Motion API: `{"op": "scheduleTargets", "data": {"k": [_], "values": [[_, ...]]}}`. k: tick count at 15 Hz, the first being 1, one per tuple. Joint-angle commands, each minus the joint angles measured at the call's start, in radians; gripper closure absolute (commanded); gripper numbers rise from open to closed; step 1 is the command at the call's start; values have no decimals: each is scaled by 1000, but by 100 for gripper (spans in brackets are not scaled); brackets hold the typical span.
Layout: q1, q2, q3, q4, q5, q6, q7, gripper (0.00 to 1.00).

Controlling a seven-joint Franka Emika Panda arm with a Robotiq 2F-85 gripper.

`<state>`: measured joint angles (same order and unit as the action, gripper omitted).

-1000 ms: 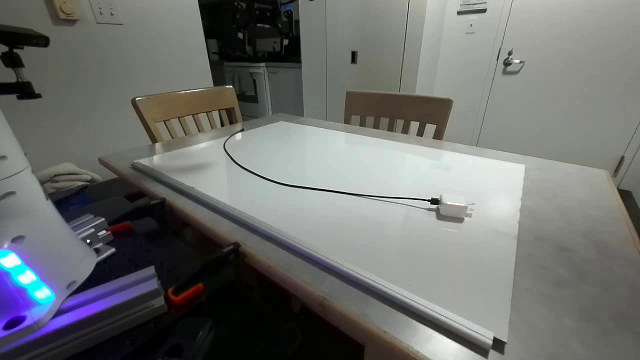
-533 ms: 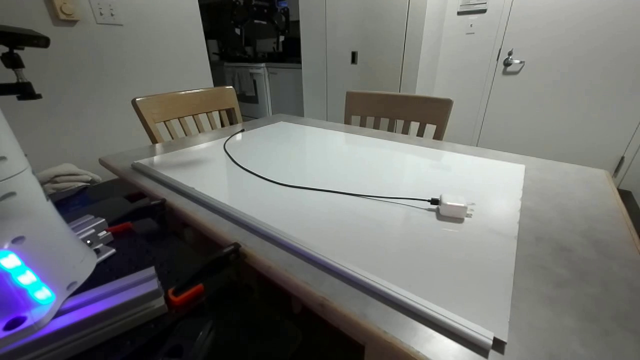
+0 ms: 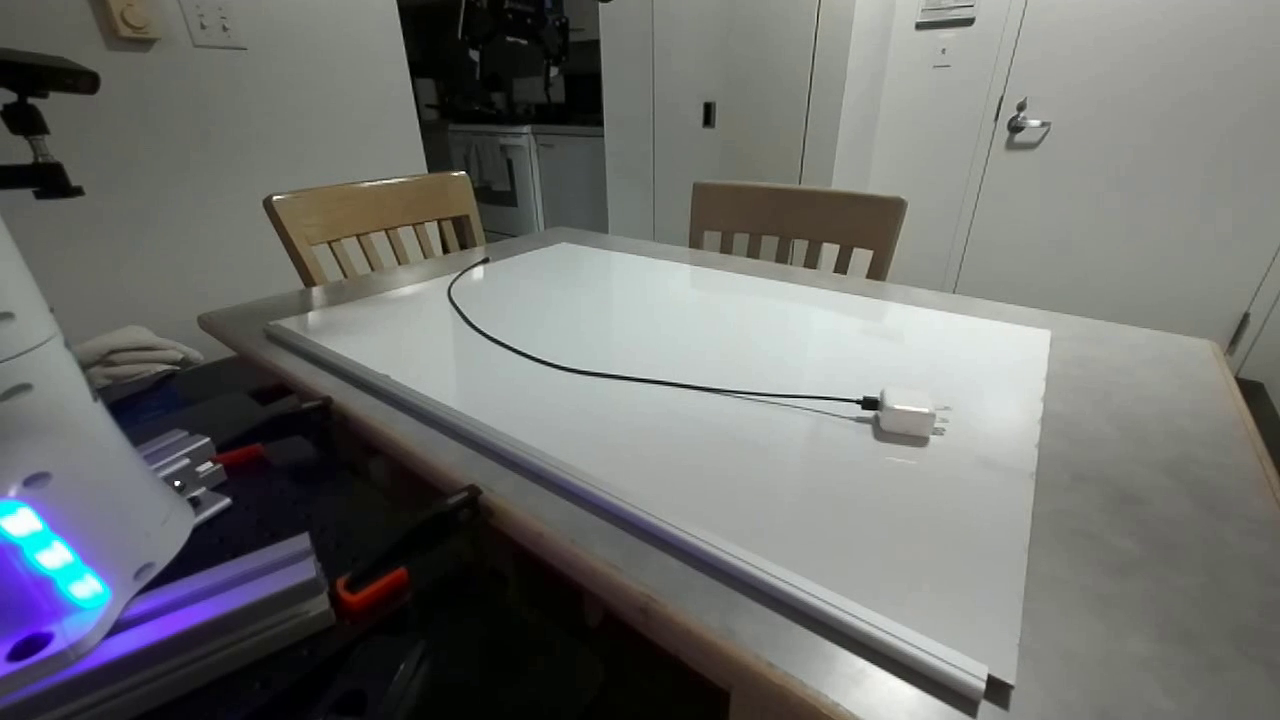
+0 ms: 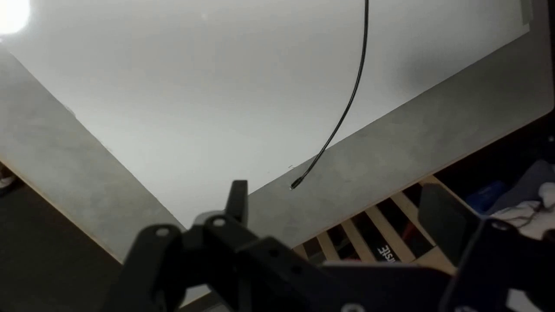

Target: Make a circle with the charger on the table

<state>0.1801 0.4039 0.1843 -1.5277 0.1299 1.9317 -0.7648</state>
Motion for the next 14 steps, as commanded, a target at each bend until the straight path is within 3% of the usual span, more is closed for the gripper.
{"op": "scheduleTargets", "data": {"k": [1,6,10,14], "values": [[-12,37,29,54,-23,-32,-13,0],[5,125,38,189,-48,-113,-25,0],[71,188,39,312,-61,-354,207,0],[157,261,51,415,-112,-418,359,0]]}}
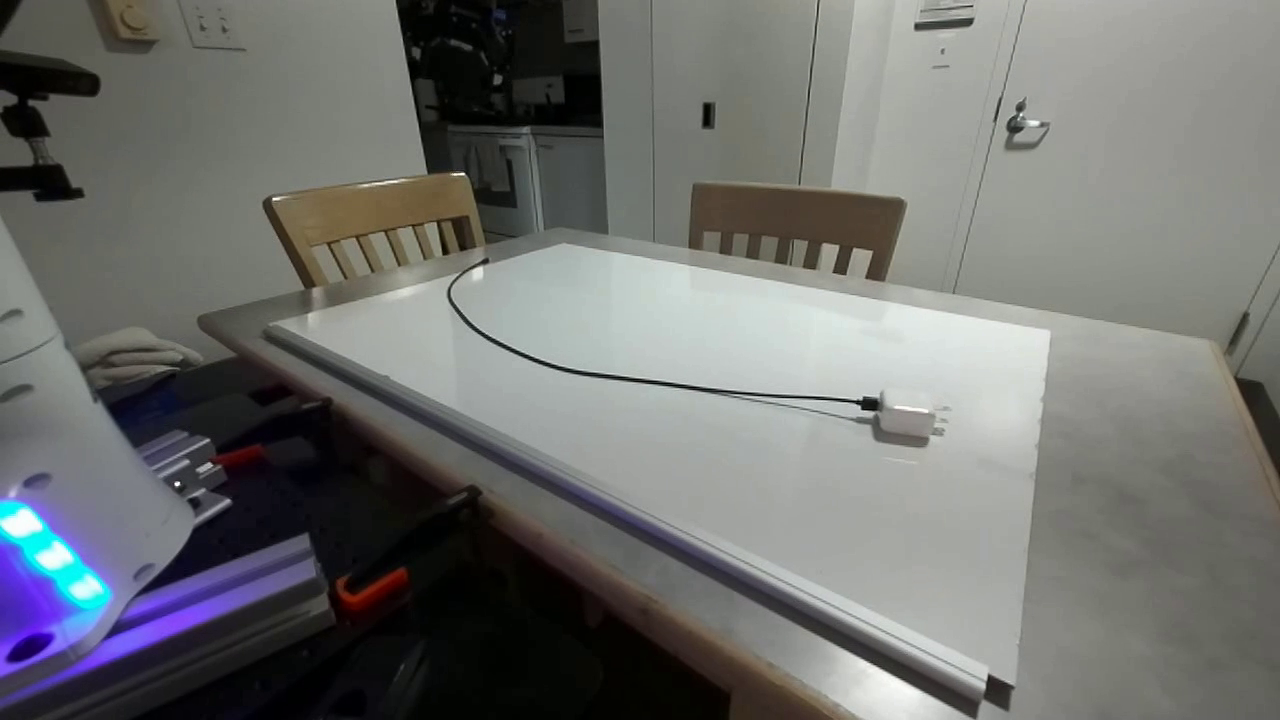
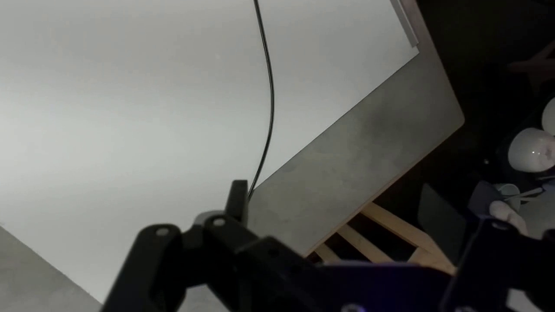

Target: Make a circle with the charger on the table

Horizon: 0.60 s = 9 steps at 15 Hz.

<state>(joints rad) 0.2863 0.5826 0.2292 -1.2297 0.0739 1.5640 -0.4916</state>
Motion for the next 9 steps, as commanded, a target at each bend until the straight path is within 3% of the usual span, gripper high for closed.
{"op": "scheduleTargets", "data": {"k": [1,3,4,9], "values": [[70,103,5,140,-75,-40,107,0],[106,140,-1,177,-115,-24,146,0],[85,79,2,92,-80,-5,117,0],[106,127,-2,146,-101,-5,140,0]]}}
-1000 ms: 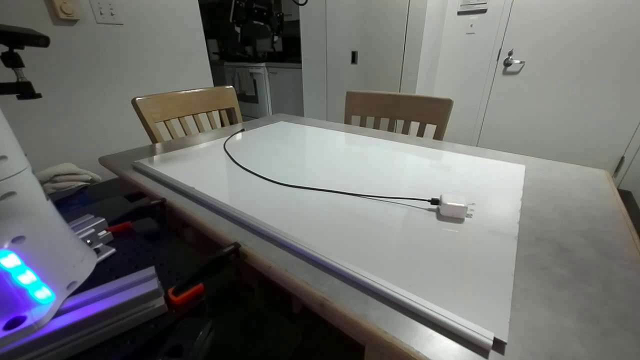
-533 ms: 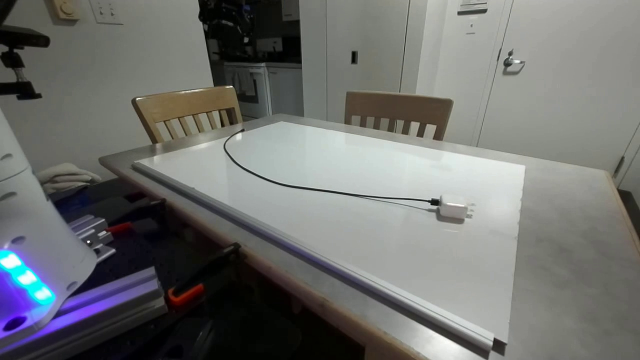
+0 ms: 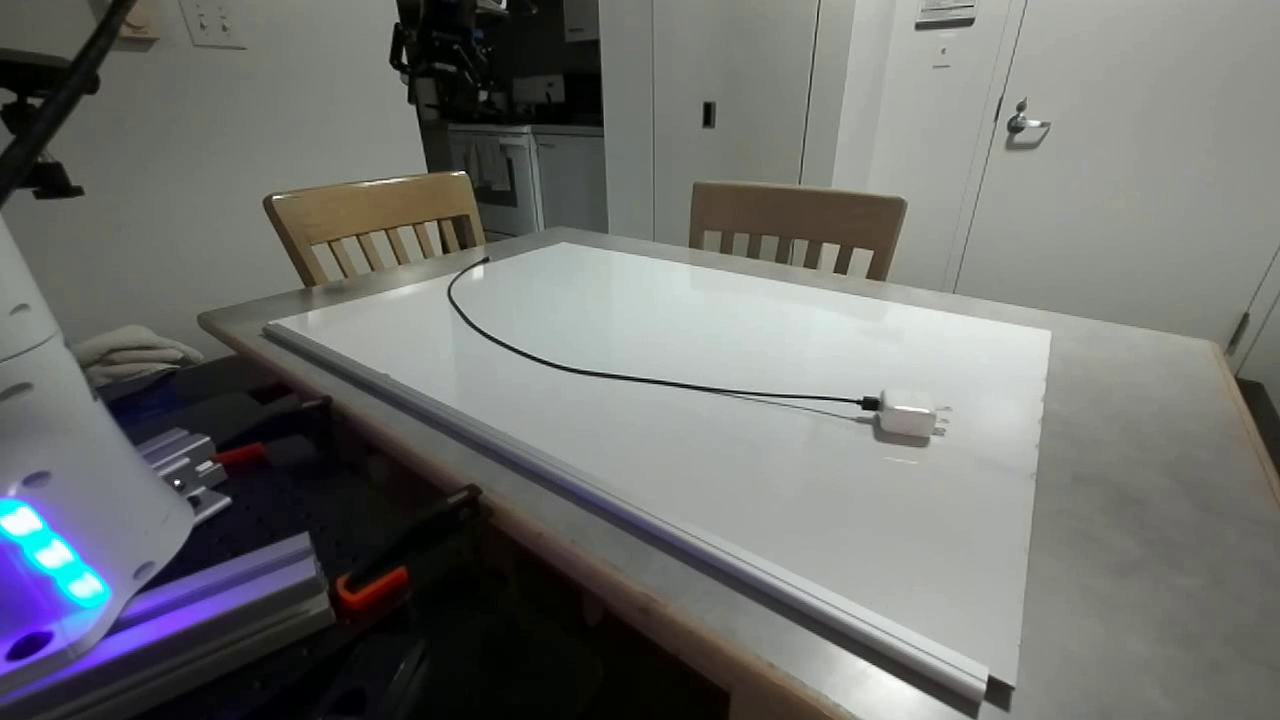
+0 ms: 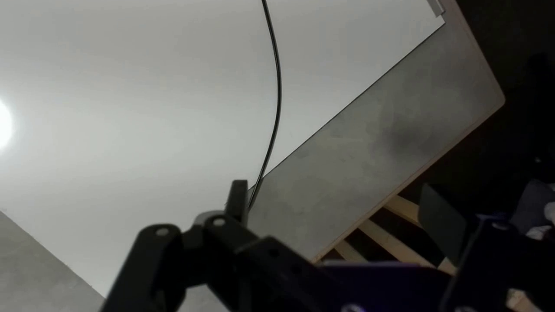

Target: Make a circle with the charger on the table

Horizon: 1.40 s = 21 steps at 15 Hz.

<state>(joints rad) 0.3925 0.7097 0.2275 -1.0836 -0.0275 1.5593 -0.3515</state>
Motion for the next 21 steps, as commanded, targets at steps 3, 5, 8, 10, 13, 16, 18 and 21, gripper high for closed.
{"op": "scheduleTargets", "data": {"k": [3,5,8,10,13,16,18,21], "values": [[6,7,-5,12,-9,-4,8,0],[21,13,-14,17,-25,-10,35,0],[40,3,-22,-6,-60,21,77,0],[52,-5,-30,-26,-97,59,105,0],[77,-8,-46,-51,-184,141,132,0],[93,2,-63,-74,-284,244,148,0],[91,10,-65,-91,-308,301,172,0],[56,8,-35,-114,-228,322,220,0]]}}
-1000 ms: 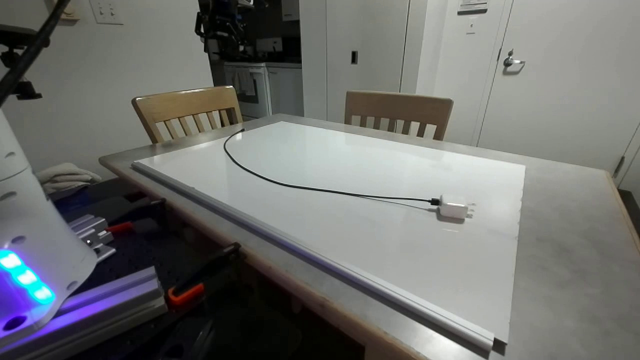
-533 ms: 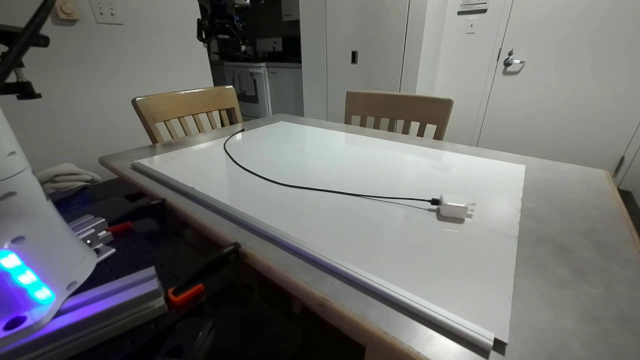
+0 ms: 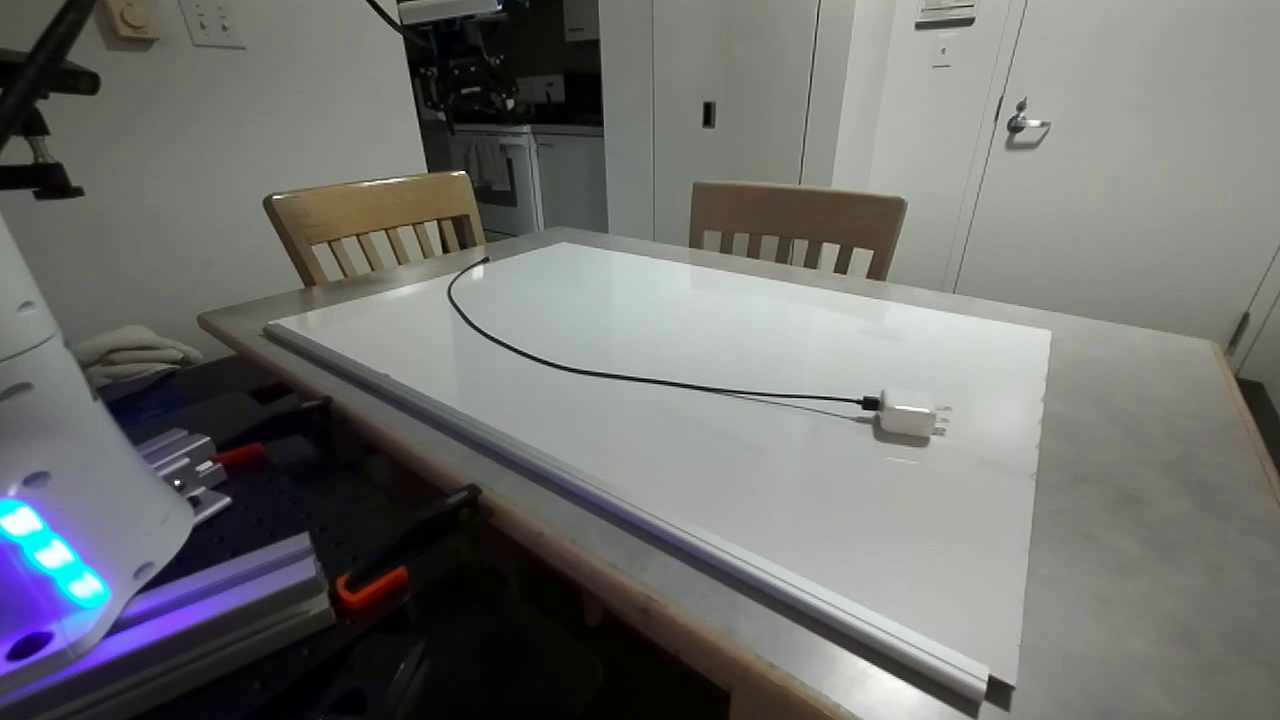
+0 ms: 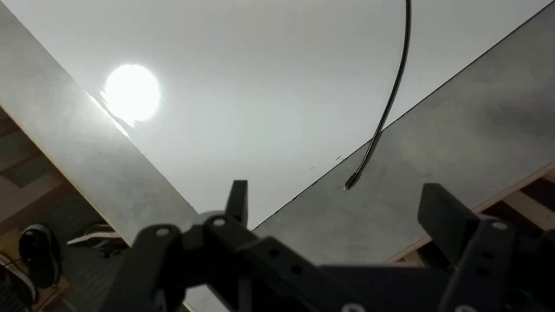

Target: Make a circle with the charger on the table

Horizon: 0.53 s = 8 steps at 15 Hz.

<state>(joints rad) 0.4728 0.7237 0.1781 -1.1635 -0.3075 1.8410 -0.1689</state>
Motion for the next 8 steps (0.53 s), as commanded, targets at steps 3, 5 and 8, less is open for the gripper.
{"op": "scheduleTargets", "data": {"k": [3,5,8], "values": [[-35,-15,19,-66,120,78,76,0],[-29,-5,9,-76,126,123,85,0],[-25,11,11,-94,127,189,85,0]]}}
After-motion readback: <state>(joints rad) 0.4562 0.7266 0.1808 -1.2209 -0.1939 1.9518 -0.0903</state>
